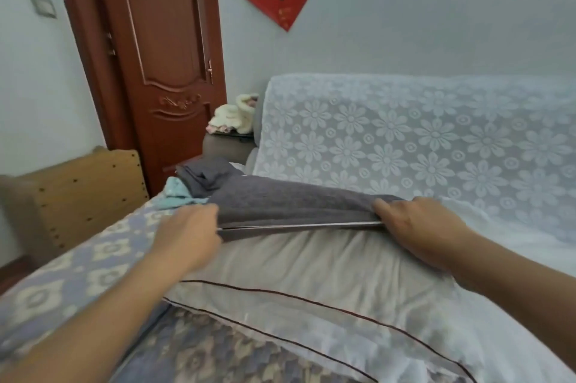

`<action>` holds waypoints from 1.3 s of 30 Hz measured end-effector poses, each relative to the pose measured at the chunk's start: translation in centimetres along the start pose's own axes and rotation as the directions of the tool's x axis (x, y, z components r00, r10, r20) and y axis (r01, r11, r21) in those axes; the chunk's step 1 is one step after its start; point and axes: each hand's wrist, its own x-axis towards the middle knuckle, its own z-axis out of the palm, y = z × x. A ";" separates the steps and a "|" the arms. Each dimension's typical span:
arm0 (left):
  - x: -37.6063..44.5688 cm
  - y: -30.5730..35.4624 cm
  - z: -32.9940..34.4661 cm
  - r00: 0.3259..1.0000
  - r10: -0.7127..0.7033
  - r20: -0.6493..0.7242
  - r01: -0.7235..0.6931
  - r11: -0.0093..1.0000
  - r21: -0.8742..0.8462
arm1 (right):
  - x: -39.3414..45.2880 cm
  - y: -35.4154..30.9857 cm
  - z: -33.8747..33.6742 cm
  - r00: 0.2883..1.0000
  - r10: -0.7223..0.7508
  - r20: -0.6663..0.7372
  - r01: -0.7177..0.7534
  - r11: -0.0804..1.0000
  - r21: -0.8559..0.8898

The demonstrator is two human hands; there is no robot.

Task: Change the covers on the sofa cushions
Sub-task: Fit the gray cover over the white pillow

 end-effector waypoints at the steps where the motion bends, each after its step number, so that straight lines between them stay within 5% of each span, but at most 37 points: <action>1: 0.3 -1.8 -0.4 0.998 -0.055 0.036 0.055 0.998 0.007 | 0.1 0.4 -0.4 1.000 0.002 -0.001 -0.002 1.000 0.015; 6: 1.2 -3.0 0.0 0.997 0.014 -0.071 -0.014 1.000 0.002 | 1.8 -1.6 -2.2 0.952 -0.065 0.298 -0.019 0.963 0.270; 10: -0.4 -0.2 3.5 0.985 0.137 0.105 -0.127 0.988 -0.092 | 0.0 -3.8 -0.8 0.906 -0.088 0.415 -0.118 0.887 0.446; 14: -2.2 0.6 8.7 0.962 0.127 0.241 -0.091 0.984 -0.153 | -1.6 -4.5 0.3 0.888 -0.065 0.454 -0.305 0.657 0.689; 18: -2.4 0.1 11.1 0.977 0.088 0.193 -0.043 0.974 -0.224 | -1.3 -3.8 -0.9 0.870 -0.103 0.482 -0.383 0.473 0.793; 19: -2.2 -0.2 11.4 0.985 0.054 0.164 -0.009 0.964 -0.265 | -1.2 -3.7 -1.1 0.875 -0.110 0.472 -0.359 0.507 0.784; 22: -0.3 -2.0 12.1 0.971 -0.175 0.160 0.228 0.877 -0.423 | -1.5 -3.3 0.2 0.942 0.081 0.325 -0.246 0.825 0.509; 24: 1.5 -3.9 12.7 0.915 -0.299 0.270 0.399 0.758 -0.516 | -2.7 -2.1 3.8 0.925 0.306 0.227 -0.371 0.858 0.354; 26: 3.3 -5.5 12.7 0.880 -0.330 0.341 0.474 0.657 -0.586 | -4.2 -0.8 6.5 0.754 0.533 0.385 -0.656 0.571 0.494; 28: 4.8 -5.7 12.0 0.865 -0.326 0.381 0.501 0.538 -0.678 | -5.6 0.3 9.9 0.571 0.505 0.647 -0.733 -0.041 0.679; 30: 5.6 -4.8 11.1 0.844 -0.354 0.403 0.527 0.406 -0.747 | -6.2 -0.3 12.6 0.412 0.402 0.818 -0.738 -0.379 0.558; 32: 5.8 -2.8 10.8 0.849 -0.340 0.404 0.517 0.374 -0.770 | -6.4 -2.1 11.5 0.362 0.385 0.849 -0.710 -0.477 0.519; 35: 4.9 0.2 10.8 0.905 -0.281 0.319 0.419 0.460 -0.783 | -6.1 -2.7 9.6 0.232 0.562 0.794 -0.564 -0.587 0.581; 39: 2.8 2.5 8.8 0.924 -0.371 0.091 0.269 0.464 -0.844 | -9.1 -1.2 4.0 0.214 0.763 0.609 -0.467 -0.468 0.750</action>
